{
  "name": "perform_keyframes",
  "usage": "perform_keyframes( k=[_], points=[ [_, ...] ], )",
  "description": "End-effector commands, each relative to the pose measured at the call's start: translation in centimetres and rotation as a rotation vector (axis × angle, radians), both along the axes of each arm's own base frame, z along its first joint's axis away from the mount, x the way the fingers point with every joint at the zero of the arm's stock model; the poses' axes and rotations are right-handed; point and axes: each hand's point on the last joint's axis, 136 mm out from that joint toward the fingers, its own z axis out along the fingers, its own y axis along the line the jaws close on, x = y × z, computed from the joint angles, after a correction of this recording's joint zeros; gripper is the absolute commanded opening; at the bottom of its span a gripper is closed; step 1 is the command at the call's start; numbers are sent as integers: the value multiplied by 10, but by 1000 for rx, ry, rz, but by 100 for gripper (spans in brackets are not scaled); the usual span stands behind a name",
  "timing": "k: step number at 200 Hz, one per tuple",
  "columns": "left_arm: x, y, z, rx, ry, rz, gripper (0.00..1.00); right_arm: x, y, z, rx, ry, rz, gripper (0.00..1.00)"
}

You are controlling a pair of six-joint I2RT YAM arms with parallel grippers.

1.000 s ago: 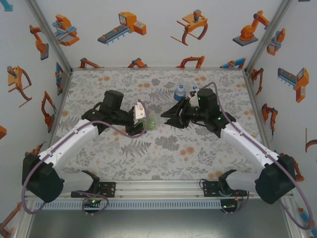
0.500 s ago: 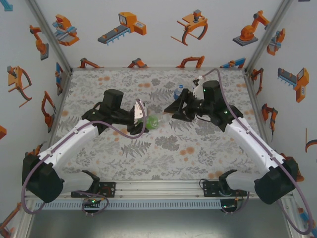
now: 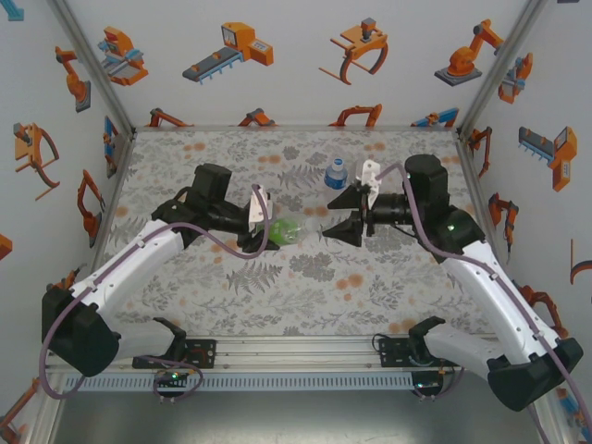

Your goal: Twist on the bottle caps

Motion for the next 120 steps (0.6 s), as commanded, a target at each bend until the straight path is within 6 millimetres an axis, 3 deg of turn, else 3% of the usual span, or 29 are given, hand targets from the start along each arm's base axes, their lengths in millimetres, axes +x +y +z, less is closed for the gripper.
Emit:
perform_keyframes(
  k=[1,59,120],
  points=[
    [-10,-1,7,-11,1,-63,0,-16,5,-11,-11,-177,156,59],
    [-13,-3,5,1,11,-77,0,-12,23,-24,-35,-183,168,59],
    [-14,-3,7,-3,7,-76,0,-9,30,-36,-56,-163,168,46]
  ],
)
